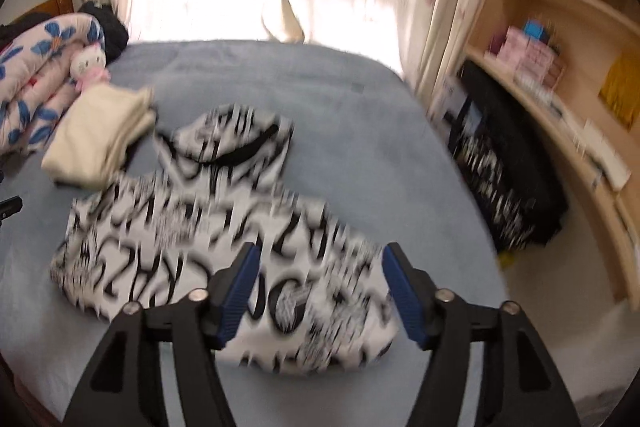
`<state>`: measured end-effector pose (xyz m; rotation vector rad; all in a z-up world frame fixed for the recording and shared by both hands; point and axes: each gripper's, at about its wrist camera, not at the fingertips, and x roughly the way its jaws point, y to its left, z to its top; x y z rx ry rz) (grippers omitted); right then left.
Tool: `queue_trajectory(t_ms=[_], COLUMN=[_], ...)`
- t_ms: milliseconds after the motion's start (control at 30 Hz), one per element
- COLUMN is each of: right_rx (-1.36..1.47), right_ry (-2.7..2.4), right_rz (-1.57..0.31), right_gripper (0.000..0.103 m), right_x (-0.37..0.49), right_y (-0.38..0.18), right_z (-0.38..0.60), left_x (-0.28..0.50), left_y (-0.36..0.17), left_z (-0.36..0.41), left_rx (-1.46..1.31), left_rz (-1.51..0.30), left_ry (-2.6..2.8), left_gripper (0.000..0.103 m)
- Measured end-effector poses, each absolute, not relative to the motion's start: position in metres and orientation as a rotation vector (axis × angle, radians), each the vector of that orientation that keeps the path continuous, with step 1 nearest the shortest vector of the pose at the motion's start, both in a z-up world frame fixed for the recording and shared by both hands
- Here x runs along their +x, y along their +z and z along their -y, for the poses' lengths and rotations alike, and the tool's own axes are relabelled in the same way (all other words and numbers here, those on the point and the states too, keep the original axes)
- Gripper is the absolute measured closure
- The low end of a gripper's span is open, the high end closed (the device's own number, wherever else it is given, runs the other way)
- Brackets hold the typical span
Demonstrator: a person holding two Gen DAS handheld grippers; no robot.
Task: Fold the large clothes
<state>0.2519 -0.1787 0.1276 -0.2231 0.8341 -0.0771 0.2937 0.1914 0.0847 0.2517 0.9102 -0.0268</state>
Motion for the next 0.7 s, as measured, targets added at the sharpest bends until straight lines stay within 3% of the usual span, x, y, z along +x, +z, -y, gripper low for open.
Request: queue_trajectory(t_ms=[167, 333, 600, 667, 700], right_rx=[-0.207, -0.127, 0.007, 0.003, 0.003], right_ry=[-0.073, -0.082, -0.108, -0.097, -0.078], right_rz=[-0.867, -0.926, -1.037, -1.053, -1.068], right_gripper=[0.033, 0.033, 0.033, 0.042, 0.054], right_x=[0.326, 0.417, 0.552, 0.574, 0.586], right_y=[0.159, 0.153, 0.058, 0.028, 0.011], right_z=[0.180, 0.188, 0.184, 0.175, 0.169], left_x=[0.374, 0.463, 0.589, 0.607, 0.617], left_y=[0.109, 0.103, 0.007, -0.021, -0.038], left_z=[-0.183, -0.174, -0.160, -0.159, -0.160], left_rx=[0.243, 0.207, 0.181, 0.172, 0.157], left_rz=[-0.934, -0.965, -1.078, -1.104, -1.123], left_ry=[0.006, 0.039, 0.113, 0.130, 0.128], left_gripper=[0.027, 0.027, 0.027, 0.027, 0.027])
